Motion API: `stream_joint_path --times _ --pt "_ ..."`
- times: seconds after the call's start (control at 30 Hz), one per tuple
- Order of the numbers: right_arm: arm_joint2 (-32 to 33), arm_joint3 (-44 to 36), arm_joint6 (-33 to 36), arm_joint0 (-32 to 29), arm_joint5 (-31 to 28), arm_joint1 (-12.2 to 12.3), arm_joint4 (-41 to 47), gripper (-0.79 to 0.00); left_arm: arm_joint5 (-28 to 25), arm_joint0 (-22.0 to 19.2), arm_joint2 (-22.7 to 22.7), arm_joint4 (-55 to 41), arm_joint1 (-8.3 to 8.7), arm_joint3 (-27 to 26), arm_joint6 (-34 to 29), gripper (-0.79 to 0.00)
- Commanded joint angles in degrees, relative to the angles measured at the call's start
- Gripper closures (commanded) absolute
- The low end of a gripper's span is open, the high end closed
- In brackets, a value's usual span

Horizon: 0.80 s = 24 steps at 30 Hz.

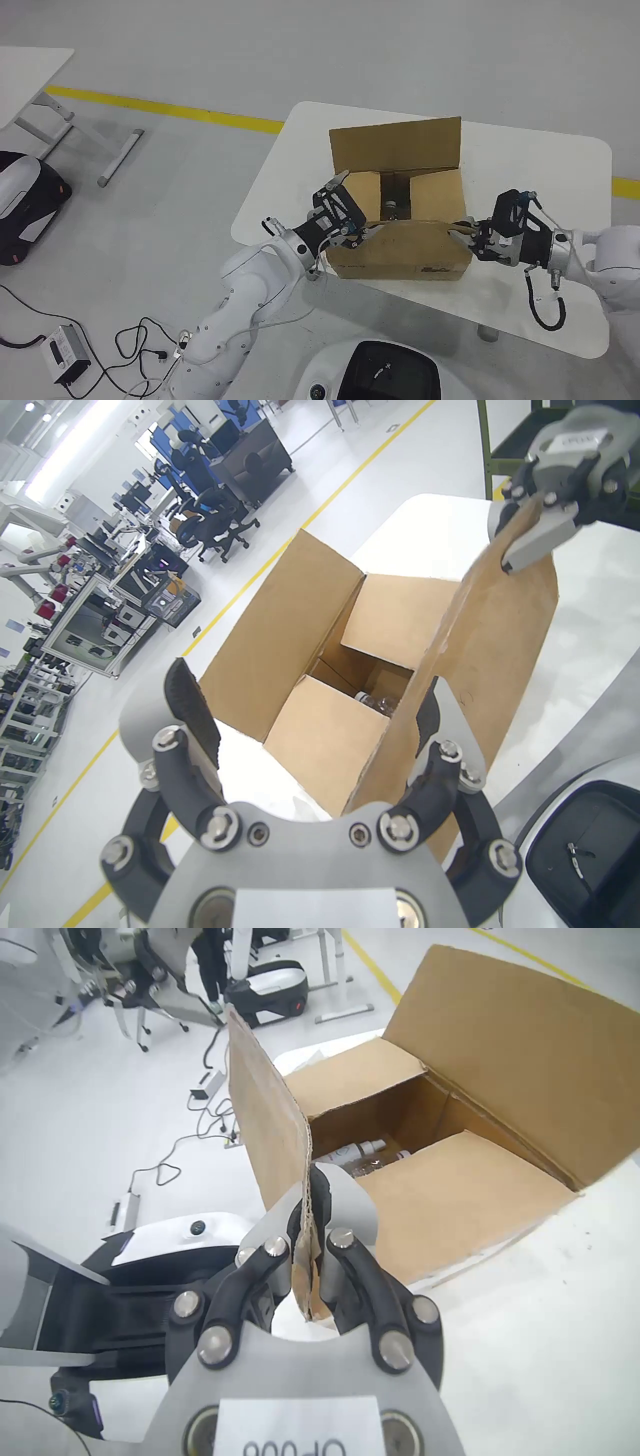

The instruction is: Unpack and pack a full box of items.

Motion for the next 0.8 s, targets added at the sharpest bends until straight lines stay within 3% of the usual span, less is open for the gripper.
stream_joint_path --times 0.0,0.43,0.77 --pt "0.8 -1.1 -2.4 -1.6 0.7 0.2 -2.6 0.000 0.7 -0.2 -0.1 -0.7 0.00 -1.0 -0.2 -0.785" --pt "1.4 -2.1 -4.7 -3.2 1.7 0.2 -3.5 0.000 1.1 -1.3 -0.4 -0.4 0.38 -1.1 -1.5 -0.785" --pt "5.9 -10.4 -12.4 -9.0 3.4 1.4 -21.0 0.000 2.2 -1.6 0.4 0.3 0.56 -0.1 -2.2 -0.785"
